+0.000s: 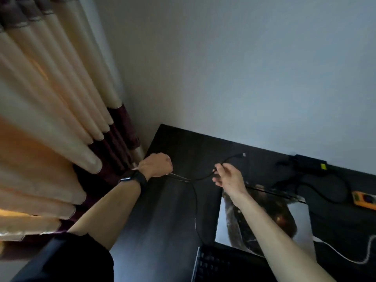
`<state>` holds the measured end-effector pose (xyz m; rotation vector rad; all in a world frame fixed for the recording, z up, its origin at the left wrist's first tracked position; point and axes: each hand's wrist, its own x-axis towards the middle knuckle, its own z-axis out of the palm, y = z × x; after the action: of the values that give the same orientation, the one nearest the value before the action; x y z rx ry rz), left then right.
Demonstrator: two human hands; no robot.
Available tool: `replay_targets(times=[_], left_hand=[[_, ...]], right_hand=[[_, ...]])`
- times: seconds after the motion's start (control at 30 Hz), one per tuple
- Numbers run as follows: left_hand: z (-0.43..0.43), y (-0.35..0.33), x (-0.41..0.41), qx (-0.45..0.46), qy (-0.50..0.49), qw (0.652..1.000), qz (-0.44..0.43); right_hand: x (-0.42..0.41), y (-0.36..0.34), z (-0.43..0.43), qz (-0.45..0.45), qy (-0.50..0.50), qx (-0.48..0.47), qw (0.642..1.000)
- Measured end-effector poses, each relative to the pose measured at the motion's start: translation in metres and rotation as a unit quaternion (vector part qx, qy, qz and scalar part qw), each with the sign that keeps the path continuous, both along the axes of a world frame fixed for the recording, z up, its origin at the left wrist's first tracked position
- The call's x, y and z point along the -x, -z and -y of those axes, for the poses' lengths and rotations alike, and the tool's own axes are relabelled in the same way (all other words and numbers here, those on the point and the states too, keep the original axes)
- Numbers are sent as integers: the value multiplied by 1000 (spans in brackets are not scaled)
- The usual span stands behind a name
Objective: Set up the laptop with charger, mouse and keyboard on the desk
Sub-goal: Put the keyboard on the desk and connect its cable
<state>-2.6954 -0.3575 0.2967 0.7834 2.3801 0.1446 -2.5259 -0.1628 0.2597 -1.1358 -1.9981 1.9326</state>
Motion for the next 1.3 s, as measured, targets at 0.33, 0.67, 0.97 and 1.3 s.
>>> replay_targets(times=[0.33,0.67,0.97,1.3], left_hand=[[-75,37,-72,-314,-149,908,235],[-78,-18,-55,-508,-159,807,257],[-54,-66,-5,-537,-176,759,323],[-25,-30,-1,-488,-180,774,362]], right_hand=[[-46,43,54,77,-153,-164,971],[21,15,26,13,-42,-255,966],[90,-41,-2,-159,4,-308,938],[72,-1,12,-132,-81,-258,954]])
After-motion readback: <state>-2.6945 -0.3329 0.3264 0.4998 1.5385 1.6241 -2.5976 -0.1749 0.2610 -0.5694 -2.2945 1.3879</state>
